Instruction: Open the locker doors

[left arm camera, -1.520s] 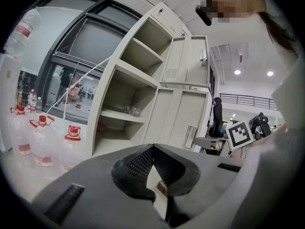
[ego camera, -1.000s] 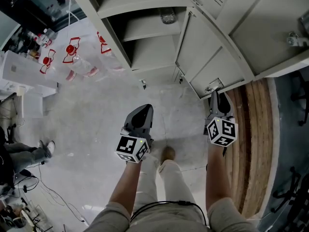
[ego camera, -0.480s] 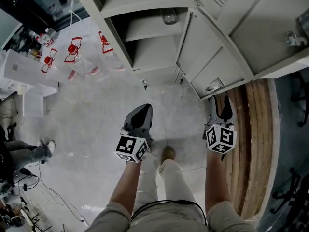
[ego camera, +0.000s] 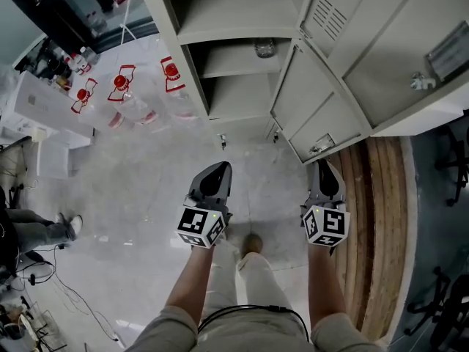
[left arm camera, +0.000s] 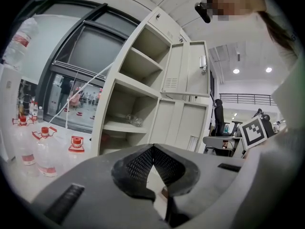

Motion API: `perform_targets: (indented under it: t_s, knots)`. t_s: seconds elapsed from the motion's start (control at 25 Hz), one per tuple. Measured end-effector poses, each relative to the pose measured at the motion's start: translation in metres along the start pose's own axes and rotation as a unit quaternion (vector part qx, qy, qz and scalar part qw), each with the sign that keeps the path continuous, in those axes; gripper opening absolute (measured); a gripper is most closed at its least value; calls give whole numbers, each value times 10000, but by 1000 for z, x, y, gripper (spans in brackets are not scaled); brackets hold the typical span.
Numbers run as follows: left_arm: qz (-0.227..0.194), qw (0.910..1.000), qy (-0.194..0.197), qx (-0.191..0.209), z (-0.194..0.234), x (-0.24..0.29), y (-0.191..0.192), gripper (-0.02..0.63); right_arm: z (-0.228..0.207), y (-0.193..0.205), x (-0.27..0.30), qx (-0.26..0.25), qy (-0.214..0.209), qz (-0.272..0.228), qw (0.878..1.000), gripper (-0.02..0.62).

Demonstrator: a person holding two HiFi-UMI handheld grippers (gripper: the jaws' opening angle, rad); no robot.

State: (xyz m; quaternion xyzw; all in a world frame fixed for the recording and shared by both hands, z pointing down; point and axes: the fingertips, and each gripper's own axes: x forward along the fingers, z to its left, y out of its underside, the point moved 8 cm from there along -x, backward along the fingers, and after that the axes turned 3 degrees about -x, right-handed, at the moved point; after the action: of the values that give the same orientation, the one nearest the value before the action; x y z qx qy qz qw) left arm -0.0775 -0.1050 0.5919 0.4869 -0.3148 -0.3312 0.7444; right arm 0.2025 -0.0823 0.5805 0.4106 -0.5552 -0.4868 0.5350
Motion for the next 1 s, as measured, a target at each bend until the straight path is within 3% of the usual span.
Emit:
perform_targets:
  t_s: [0.2,0.6,1.0]
  knots:
    - [-142,9999,-50,75,0,-13,-30,-2,24,-34,-1,-54,-434,-211,9988,5]
    - [-259,9994,-235,53,-3,-50,-86,-2,61,-101,-7,165,-1517,-453,9873,3]
    - [-385,9989,-213,153,-25,-86,-131,-2,86,-155,-37,234,-2172,-714,9732,3]
